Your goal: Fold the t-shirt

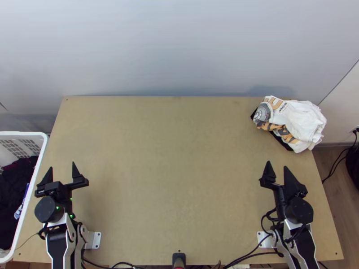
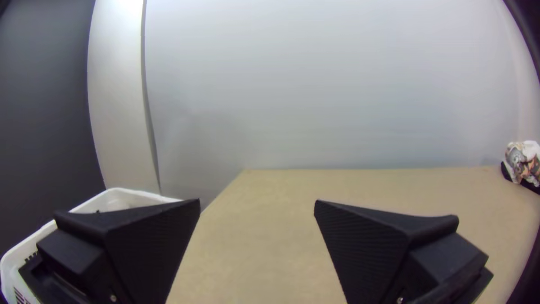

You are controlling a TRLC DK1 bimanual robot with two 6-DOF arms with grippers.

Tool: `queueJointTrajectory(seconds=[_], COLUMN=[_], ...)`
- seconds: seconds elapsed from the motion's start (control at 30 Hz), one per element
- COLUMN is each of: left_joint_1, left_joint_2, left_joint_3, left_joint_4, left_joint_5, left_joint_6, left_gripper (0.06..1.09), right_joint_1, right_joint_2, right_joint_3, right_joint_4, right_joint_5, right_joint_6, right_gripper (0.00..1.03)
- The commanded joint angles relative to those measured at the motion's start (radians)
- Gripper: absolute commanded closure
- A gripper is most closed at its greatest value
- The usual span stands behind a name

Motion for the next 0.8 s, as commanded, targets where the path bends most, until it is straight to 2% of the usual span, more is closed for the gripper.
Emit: queueJointTrajectory(seconds=[0.0,0.17,0.23,0.3,0.37,0.43,0.63,0.77], left_joint_1=[-0.003,0.007,0.017,0.044,0.078,0.09,0.09,0.152], left_joint_2=[0.046,0.13,0.205,0.285,0.348,0.375,0.42,0.529], left_joint_3=[0.076,0.172,0.227,0.29,0.356,0.421,0.589,0.703], left_joint_4=[-0.085,-0.117,-0.154,-0.202,-0.245,-0.274,-0.329,-0.409], left_joint_5=[-0.053,-0.085,-0.111,-0.114,-0.113,-0.113,-0.113,-0.113], left_joint_6=[-0.02,-0.02,-0.027,-0.03,-0.032,-0.032,-0.038,-0.09], left_gripper=[0.1,0.1,0.1,0.1,0.1,0.1,0.1,0.1], right_joint_1=[0.037,-0.115,-0.115,-0.091,-0.064,-0.064,-0.112,-0.123], right_joint_2=[-0.001,-0.001,-0.001,-0.001,-0.003,-0.001,-0.003,-0.003], right_joint_3=[-0.005,-0.016,-0.018,-0.027,-0.03,-0.03,-0.025,-0.018], right_joint_4=[0.072,0.291,0.391,0.452,0.46,0.457,0.463,0.523], right_joint_5=[0.014,0.012,0.009,0.009,0.011,0.014,0.035,0.12], right_joint_6=[0.037,0.035,0.044,0.096,0.141,0.135,0.089,-0.003], right_gripper=[0.04,0.04,0.04,0.04,0.04,0.04,0.04,0.04])
